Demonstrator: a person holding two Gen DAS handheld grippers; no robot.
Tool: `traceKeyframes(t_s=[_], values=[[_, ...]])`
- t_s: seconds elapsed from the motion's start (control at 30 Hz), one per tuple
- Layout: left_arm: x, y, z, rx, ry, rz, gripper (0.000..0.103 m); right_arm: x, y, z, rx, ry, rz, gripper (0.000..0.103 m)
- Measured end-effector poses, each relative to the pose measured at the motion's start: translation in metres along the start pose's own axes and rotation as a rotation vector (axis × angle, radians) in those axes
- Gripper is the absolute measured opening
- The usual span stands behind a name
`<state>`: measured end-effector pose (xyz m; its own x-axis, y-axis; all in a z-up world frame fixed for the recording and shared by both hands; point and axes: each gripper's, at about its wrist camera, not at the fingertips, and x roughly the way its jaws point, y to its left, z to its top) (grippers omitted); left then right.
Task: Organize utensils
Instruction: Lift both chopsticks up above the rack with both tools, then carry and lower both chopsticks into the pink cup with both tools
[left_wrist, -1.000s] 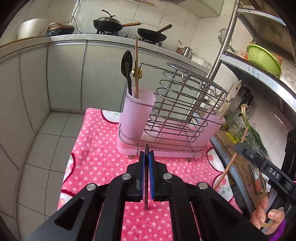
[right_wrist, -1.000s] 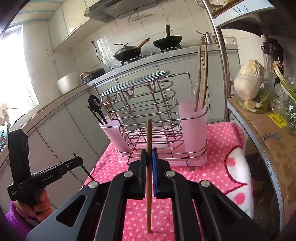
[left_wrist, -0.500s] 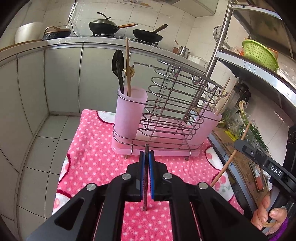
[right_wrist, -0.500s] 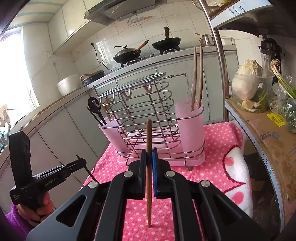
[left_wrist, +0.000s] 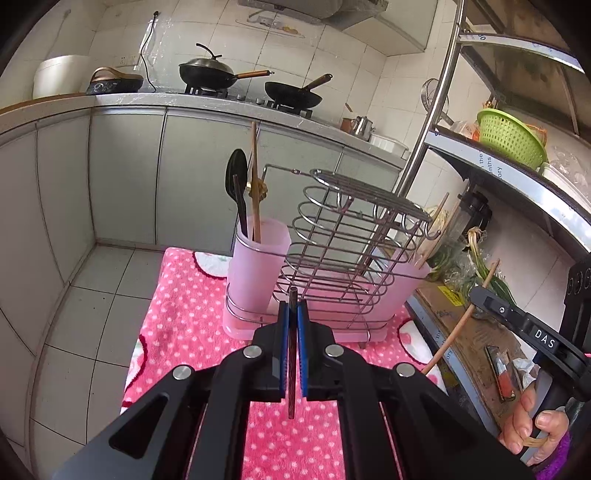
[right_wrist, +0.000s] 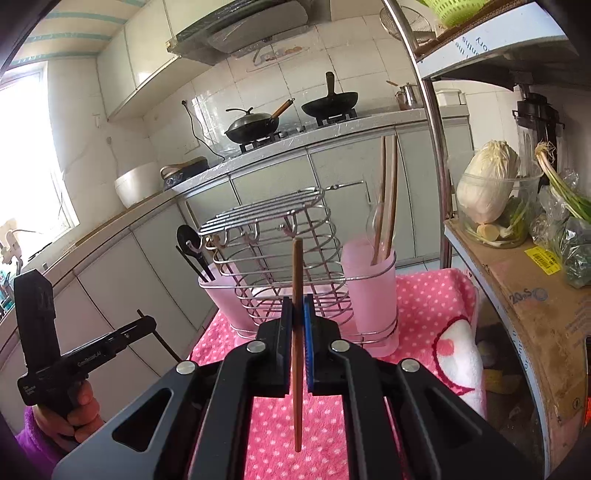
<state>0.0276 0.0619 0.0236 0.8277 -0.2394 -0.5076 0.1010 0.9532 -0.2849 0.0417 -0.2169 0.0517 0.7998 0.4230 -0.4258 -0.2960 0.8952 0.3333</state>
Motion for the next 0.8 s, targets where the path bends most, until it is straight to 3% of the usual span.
traceKeyframes(t_s=[0.8], values=[[-0.045,0.001,0.120,0.015,-0.272,-0.008,0.004,-0.044,-0.016,0.139,-0.020,-0.261,-0.032,0.006]])
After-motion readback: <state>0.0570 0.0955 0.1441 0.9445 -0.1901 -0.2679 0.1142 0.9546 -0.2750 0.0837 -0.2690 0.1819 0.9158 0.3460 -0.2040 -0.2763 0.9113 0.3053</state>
